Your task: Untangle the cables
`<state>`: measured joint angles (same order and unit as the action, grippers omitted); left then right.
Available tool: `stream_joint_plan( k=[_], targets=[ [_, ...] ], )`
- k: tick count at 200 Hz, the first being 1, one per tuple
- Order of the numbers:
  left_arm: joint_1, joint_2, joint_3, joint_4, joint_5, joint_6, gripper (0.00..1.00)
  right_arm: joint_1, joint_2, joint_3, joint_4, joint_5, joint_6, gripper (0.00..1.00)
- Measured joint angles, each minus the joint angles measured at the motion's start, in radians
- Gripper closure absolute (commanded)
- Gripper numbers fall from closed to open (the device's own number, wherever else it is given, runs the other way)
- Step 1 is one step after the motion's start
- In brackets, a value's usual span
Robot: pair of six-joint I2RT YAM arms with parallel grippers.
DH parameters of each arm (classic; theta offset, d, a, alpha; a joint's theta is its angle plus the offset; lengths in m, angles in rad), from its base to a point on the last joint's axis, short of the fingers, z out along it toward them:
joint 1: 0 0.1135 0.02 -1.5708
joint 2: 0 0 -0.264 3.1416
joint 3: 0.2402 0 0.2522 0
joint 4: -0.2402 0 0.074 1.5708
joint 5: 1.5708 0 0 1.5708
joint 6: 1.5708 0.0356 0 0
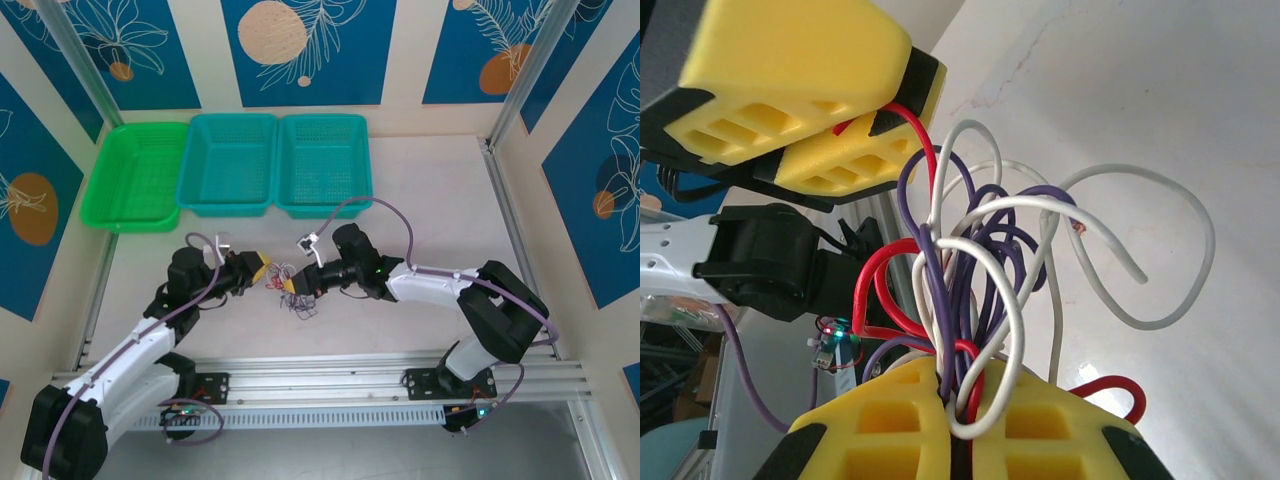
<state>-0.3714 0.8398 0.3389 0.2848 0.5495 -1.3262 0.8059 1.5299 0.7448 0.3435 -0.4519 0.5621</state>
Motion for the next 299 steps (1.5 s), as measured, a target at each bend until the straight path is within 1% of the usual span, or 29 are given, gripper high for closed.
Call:
stream_joint_plan(
  k=[10,37,72,78,83,89,92,94,100,108,121,128,138,155,160,185,192,216,224,230,254,276,284,299],
  targets=[
    [0.000,0.000,0.000,0.004,0.000,0.000,0.86,0.000,0.000,0.001,0.000,0.002,0.001,1.00],
    [0.000,0.000,0.000,0.015,0.001,0.015,1.00,0.000,0.002,0.008,-0.003,0.003,0.006,1.00],
    [0.000,-0.001,0.000,0.018,0.004,0.057,1.00,0.000,0.008,0.013,-0.011,0.006,0.007,1.00],
    [0.000,-0.001,0.000,0.016,0.004,0.065,1.00,0.000,0.008,0.013,-0.011,0.006,0.007,0.97],
    [0.000,-0.002,0.000,0.014,0.004,0.072,1.00,0.000,0.008,0.013,-0.012,0.006,0.007,0.92],
    [0.000,-0.003,0.000,0.013,0.004,0.079,1.00,0.000,0.008,0.013,-0.015,0.006,0.007,0.85],
    [0.000,-0.003,0.000,0.012,0.004,0.081,1.00,0.000,0.008,0.013,-0.016,0.006,0.009,0.78],
    [0.000,-0.004,0.000,0.012,0.004,0.084,1.00,0.000,0.008,0.013,-0.017,0.007,0.009,0.76],
    [0.000,-0.006,0.000,0.011,0.005,0.090,1.00,0.001,0.009,0.015,-0.023,0.007,0.013,0.73],
    [0.000,-0.007,0.000,0.011,0.005,0.099,1.00,0.004,0.011,0.022,-0.029,0.009,0.008,0.75],
    [0.000,-0.008,0.000,0.013,0.005,0.106,1.00,0.015,0.014,0.039,-0.049,0.022,-0.004,0.85],
    [0.000,-0.010,0.000,0.013,0.005,0.107,1.00,0.024,0.014,0.047,-0.059,0.034,-0.011,0.87],
    [0.000,-0.017,0.000,0.013,0.004,0.111,1.00,0.040,0.017,0.060,-0.072,0.069,-0.010,0.88],
    [0.000,-0.040,0.011,-0.002,0.004,0.126,1.00,0.058,0.027,0.069,-0.093,0.161,-0.003,0.81],
    [0.000,-0.047,0.019,-0.012,0.003,0.133,1.00,0.063,0.033,0.073,-0.107,0.200,-0.001,0.80],
    [0.000,-0.088,0.101,-0.089,-0.008,0.187,1.00,0.065,0.086,0.087,-0.198,0.413,0.015,0.79],
    [0.000,-0.098,0.134,-0.110,-0.010,0.209,1.00,0.063,0.103,0.085,-0.224,0.459,0.023,0.76],
    [0.000,-0.124,0.222,-0.190,-0.034,0.283,1.00,0.054,0.120,0.051,-0.269,0.547,0.056,0.70],
    [0.000,-0.129,0.238,-0.212,-0.043,0.302,1.00,0.053,0.117,0.042,-0.278,0.564,0.063,0.67],
    [0.000,-0.132,0.246,-0.226,-0.051,0.315,1.00,0.051,0.111,0.034,-0.289,0.580,0.069,0.63],
    [0.000,-0.145,0.254,-0.259,-0.090,0.349,1.00,0.052,0.044,0.000,-0.360,0.629,0.079,0.36],
    [0.000,-0.152,0.254,-0.259,-0.103,0.358,1.00,0.097,-0.074,-0.020,-0.402,0.695,0.018,0.14],
    [0.000,-0.151,0.253,-0.248,-0.101,0.357,1.00,0.136,-0.119,-0.020,-0.402,0.727,-0.026,0.11],
    [0.000,-0.146,0.251,-0.224,-0.094,0.357,1.00,0.205,-0.164,-0.006,-0.378,0.784,-0.097,0.10]
  ],
)
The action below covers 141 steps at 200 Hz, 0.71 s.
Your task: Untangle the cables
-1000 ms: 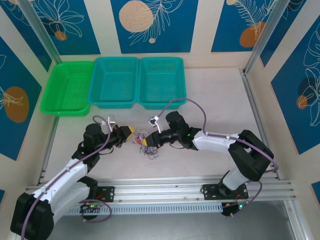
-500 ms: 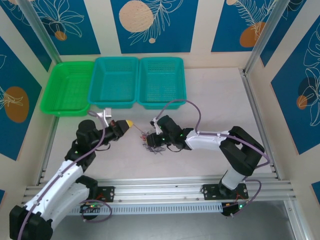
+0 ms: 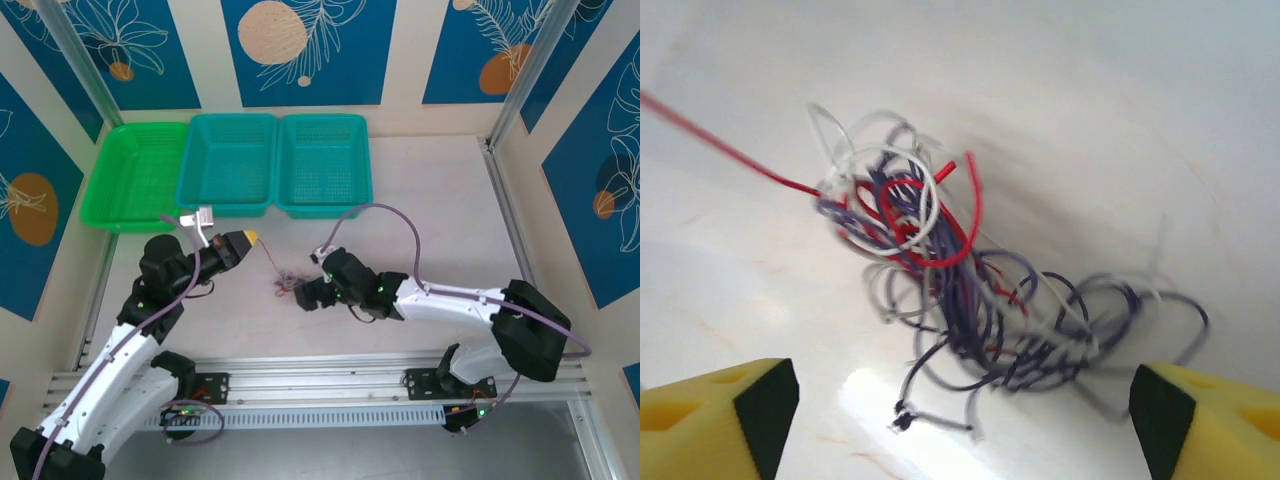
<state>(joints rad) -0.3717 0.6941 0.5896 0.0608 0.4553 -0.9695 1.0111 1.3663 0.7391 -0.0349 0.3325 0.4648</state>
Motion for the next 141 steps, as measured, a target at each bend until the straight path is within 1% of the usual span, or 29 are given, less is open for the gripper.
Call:
stream_joint_plan(
  k=[8,20,47,79,114,121,128,141],
  targets=[
    [0.000,0.004,0.000,0.012,0.005,0.000,1.00,0.027,0.005,0.021,0.021,0.021,-0.045,0.10],
    [0.000,0.008,-0.002,0.024,0.009,0.000,1.00,0.035,0.037,0.058,0.048,0.039,-0.105,0.10],
    [0.000,0.001,-0.002,0.027,0.009,0.001,1.00,0.030,0.172,0.138,0.153,0.016,-0.212,0.12],
    [0.000,-0.027,-0.001,0.006,0.005,0.009,1.00,0.024,0.327,0.185,0.270,-0.115,-0.261,0.14],
    [0.000,-0.029,0.013,0.002,0.003,0.009,1.00,0.023,0.457,0.240,0.374,-0.254,-0.232,0.13],
    [0.000,-0.029,0.017,0.002,0.003,0.008,1.00,0.023,0.482,0.249,0.393,-0.263,-0.217,0.15],
    [0.000,-0.027,0.023,0.001,0.003,0.008,1.00,0.023,0.510,0.269,0.395,-0.256,-0.197,0.19],
    [0.000,-0.025,0.038,-0.006,0.003,0.008,1.00,0.023,0.560,0.314,0.380,-0.208,-0.154,0.32]
  ],
)
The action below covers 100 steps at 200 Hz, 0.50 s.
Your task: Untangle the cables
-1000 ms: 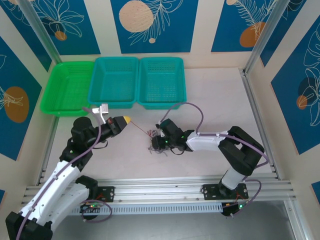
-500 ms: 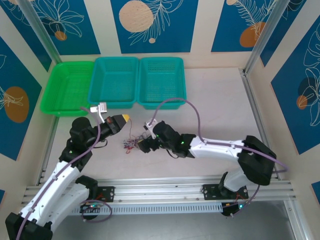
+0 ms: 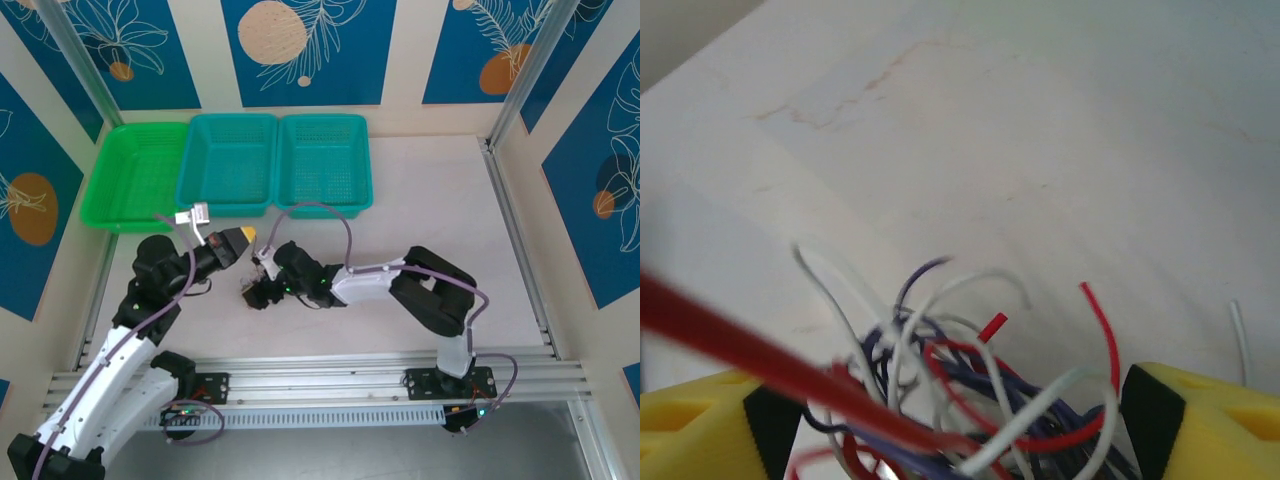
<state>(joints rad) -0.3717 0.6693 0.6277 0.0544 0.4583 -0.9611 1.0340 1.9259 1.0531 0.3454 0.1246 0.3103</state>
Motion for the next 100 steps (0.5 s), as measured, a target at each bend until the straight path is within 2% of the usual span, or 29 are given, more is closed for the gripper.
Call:
stream_joint_plan(
  k=[12,28,67,82,100],
  targets=[
    [0.000,-0.007,0.024,-0.037,-0.014,0.003,1.00,-0.002,0.029,0.030,-0.018,0.070,0.048,0.41],
    [0.000,-0.047,0.084,-0.132,-0.069,0.039,1.00,-0.010,0.036,0.036,-0.050,0.146,0.107,0.43],
    [0.000,-0.180,0.373,-0.454,-0.401,0.180,1.00,-0.072,0.024,-0.007,-0.108,0.237,0.246,0.55],
    [0.000,-0.213,0.426,-0.488,-0.494,0.205,1.00,-0.105,-0.004,-0.066,-0.123,0.243,0.275,0.62],
    [0.000,-0.235,0.412,-0.506,-0.568,0.211,1.00,-0.133,-0.059,-0.120,-0.133,0.249,0.302,0.74]
  ],
)
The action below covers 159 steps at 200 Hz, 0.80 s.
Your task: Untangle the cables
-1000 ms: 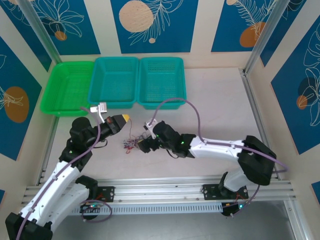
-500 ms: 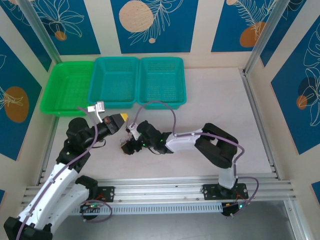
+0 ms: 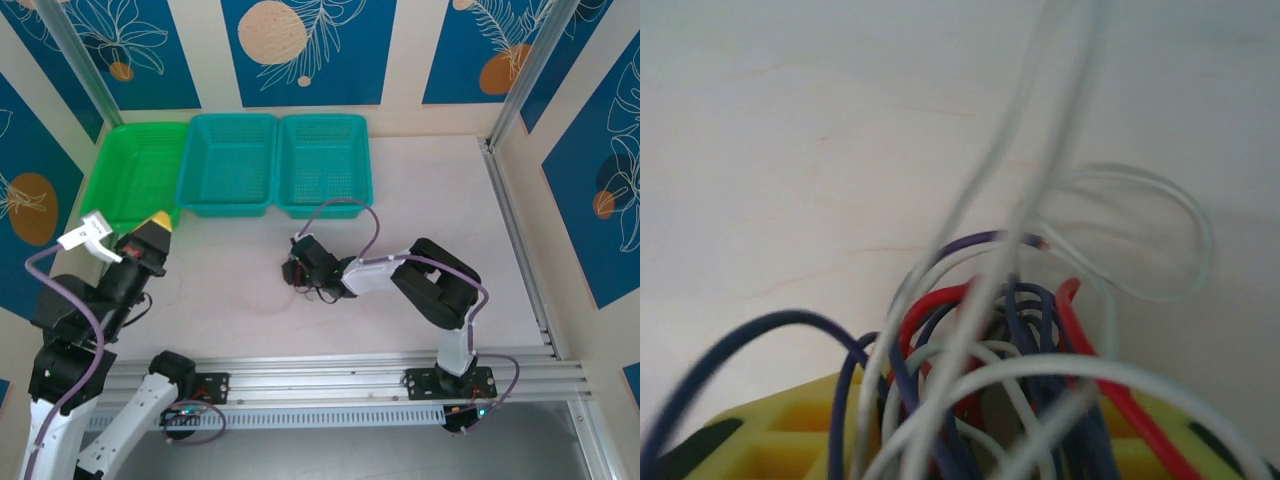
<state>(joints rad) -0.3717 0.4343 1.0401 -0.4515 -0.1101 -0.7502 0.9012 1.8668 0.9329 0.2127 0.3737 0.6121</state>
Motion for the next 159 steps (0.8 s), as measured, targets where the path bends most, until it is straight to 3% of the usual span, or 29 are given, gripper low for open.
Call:
stream_joint_plan(
  k=[19,47,61,94,123,159],
  targets=[
    [0.000,-0.013,-0.076,-0.034,-0.061,-0.007,1.00,-0.019,-0.072,-0.062,-0.018,0.001,0.007,0.85],
    [0.000,-0.057,-0.264,-0.051,-0.072,-0.022,1.00,-0.036,-0.214,-0.143,-0.060,0.000,-0.034,0.93],
    [0.000,-0.069,-0.394,0.019,0.005,-0.018,1.00,-0.046,-0.280,-0.156,-0.089,-0.007,-0.070,0.94],
    [-0.026,0.064,-0.629,0.291,0.315,-0.030,0.84,-0.065,-0.381,-0.154,-0.159,-0.041,-0.162,0.94],
    [-0.209,0.169,-0.645,0.451,0.442,0.077,0.76,-0.081,-0.398,-0.140,-0.239,-0.080,-0.183,0.94],
    [-0.473,0.307,-0.639,0.625,0.446,0.242,0.76,-0.092,-0.403,-0.105,-0.326,-0.106,-0.149,0.94]
  ],
)
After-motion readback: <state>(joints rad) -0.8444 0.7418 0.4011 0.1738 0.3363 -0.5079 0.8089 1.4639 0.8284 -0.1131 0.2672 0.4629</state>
